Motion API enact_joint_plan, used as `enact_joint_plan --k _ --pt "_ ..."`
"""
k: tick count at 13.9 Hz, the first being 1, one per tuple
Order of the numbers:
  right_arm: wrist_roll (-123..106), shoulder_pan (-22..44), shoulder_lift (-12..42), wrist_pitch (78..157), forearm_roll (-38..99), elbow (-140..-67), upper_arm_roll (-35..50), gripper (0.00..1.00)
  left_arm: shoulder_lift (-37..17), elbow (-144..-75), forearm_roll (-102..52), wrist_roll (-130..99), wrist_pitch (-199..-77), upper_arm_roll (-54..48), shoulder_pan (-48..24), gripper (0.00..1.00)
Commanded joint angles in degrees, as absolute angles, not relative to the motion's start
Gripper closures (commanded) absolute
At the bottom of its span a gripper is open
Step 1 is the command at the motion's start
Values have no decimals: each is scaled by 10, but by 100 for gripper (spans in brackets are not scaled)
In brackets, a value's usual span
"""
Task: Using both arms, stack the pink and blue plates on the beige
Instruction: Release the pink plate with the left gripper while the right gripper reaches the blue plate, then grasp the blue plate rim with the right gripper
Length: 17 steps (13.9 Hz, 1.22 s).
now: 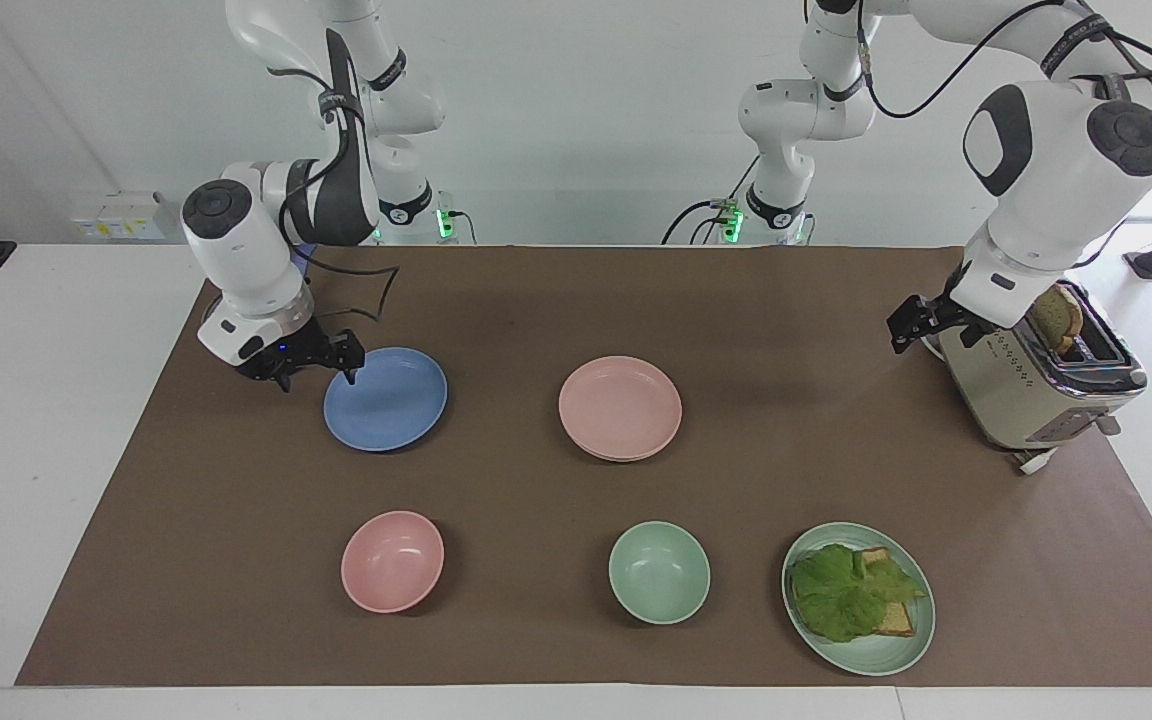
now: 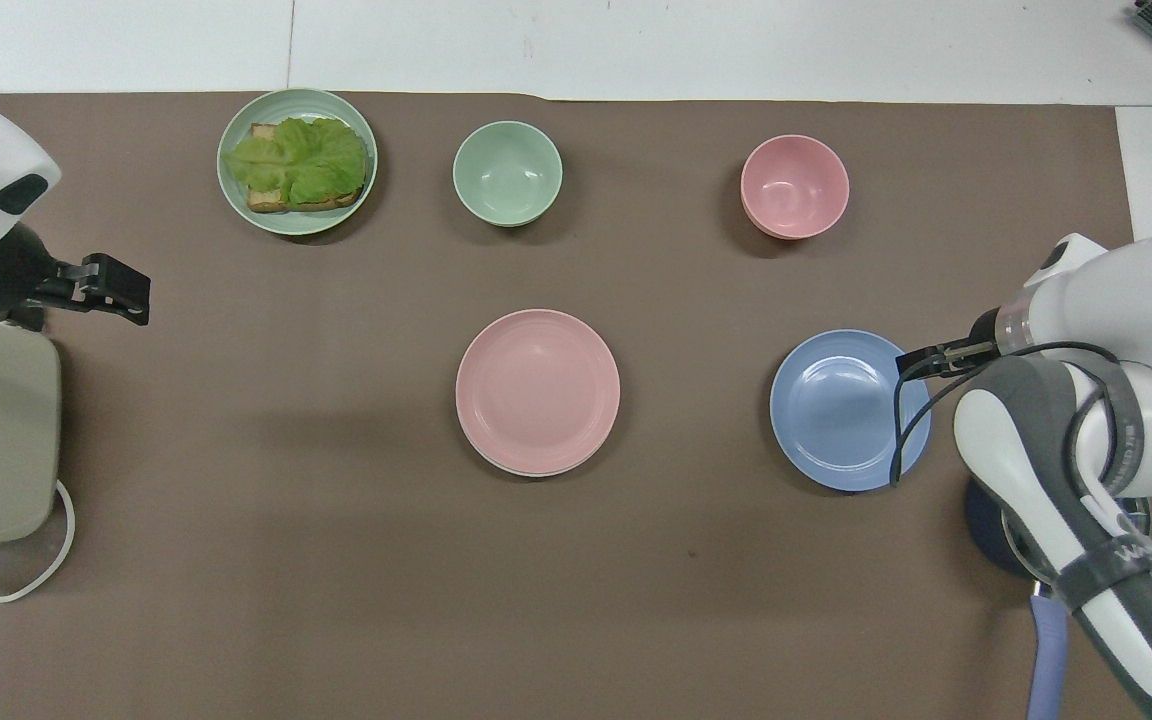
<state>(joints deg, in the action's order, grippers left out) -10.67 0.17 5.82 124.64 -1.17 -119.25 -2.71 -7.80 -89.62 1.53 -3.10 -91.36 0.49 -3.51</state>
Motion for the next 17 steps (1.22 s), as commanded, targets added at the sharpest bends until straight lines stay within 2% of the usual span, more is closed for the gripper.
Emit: enact_joint_plan --k 1,7,8,10,11,12,17 --pt "-144 -25 73 1291 1 -1221 -25 0 -51 -881 27 -18 -875 3 -33 0" --pt "-184 -40 120 1323 71 -1223 -25 0 11 -930 25 -28 -863 4 -31 0" --pt "-185 -40 120 1324 71 -1226 -25 15 11 -928 22 -27 -864 4 -31 0" --pt "-186 -40 128 1325 72 -1226 -25 62 10 -926 20 -26 -865 4 -31 0" --pt "-185 -40 128 1325 72 -1226 -25 83 10 -925 20 -21 -865 4 -31 0" --pt "-181 -40 128 1324 74 -1226 -25 100 8 -925 20 -25 -866 4 -31 0" --pt "-178 -40 127 1310 81 -1216 -24 100 8 -925 20 -25 -863 4 -32 0"
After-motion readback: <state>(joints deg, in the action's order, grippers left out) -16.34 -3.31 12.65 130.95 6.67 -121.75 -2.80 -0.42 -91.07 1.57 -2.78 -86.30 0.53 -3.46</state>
